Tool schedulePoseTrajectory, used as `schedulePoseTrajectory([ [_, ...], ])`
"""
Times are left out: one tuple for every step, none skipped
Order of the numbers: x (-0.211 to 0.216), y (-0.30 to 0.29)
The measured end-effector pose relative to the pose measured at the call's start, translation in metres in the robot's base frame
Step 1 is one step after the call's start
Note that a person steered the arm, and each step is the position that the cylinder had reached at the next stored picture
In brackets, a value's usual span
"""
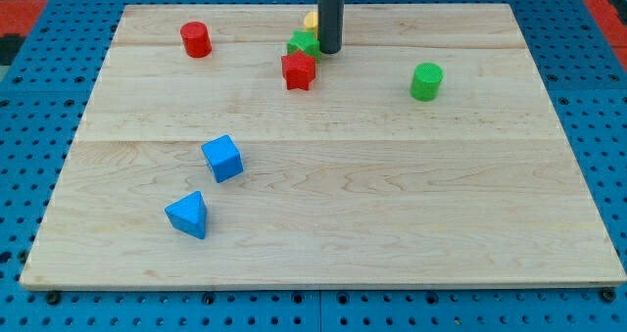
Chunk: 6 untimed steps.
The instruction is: Push the red star into the green star
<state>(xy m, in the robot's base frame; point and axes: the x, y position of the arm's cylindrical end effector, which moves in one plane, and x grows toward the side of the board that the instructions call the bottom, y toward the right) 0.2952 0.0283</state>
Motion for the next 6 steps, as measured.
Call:
schedulePoseTrajectory([
  [0.026, 0.075],
  [0.071, 0.024],
  [0.103, -0.039],
  [0.065, -0.049],
  [0.016, -0.046],
  [0.039, -0.049],
])
